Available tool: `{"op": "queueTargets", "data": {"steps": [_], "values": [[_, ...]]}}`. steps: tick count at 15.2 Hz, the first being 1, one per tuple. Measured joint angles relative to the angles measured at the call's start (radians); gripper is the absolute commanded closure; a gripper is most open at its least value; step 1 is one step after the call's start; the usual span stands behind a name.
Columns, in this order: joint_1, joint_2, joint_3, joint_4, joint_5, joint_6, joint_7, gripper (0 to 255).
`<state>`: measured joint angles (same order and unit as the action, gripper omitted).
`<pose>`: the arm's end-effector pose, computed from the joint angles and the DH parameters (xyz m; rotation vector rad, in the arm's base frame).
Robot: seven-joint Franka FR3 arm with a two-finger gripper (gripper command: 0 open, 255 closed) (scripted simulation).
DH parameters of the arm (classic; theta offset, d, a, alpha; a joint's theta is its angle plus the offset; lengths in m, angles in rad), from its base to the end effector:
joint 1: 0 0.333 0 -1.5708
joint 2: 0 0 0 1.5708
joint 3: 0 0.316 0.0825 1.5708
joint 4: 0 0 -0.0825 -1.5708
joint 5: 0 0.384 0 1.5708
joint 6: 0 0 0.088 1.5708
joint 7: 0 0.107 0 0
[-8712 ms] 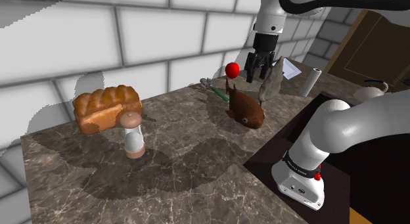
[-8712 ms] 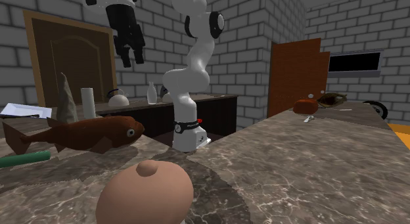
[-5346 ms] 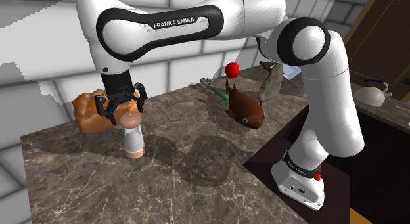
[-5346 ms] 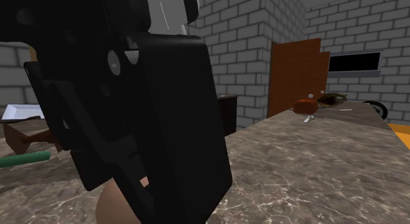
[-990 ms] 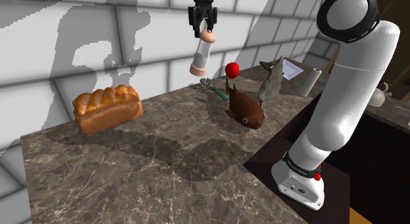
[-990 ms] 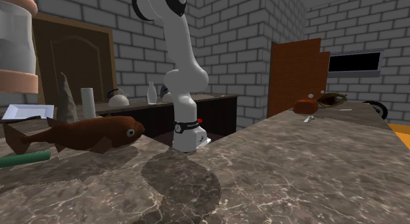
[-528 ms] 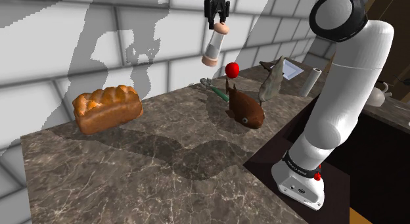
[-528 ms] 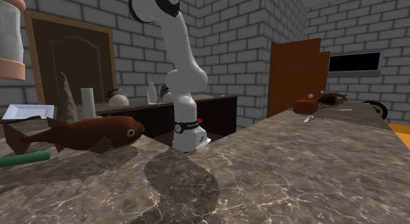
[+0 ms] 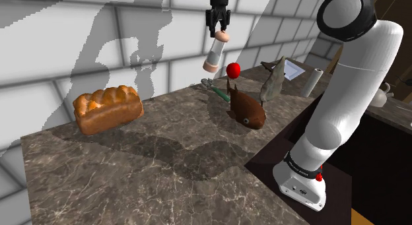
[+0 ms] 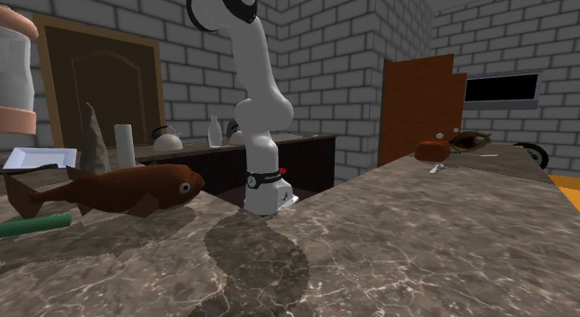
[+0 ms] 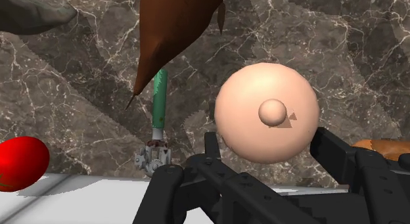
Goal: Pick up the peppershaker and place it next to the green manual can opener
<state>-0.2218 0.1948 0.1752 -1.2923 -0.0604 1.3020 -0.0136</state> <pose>0.5822 -0.0464 0.6215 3.1077 -0.0682 -0.2852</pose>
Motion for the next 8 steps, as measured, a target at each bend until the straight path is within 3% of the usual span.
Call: {"op": "queueTargets", "data": {"steps": [8], "values": [[-0.007,-0.041,-0.003,-0.166,0.007,0.126,-0.002,255]]}}
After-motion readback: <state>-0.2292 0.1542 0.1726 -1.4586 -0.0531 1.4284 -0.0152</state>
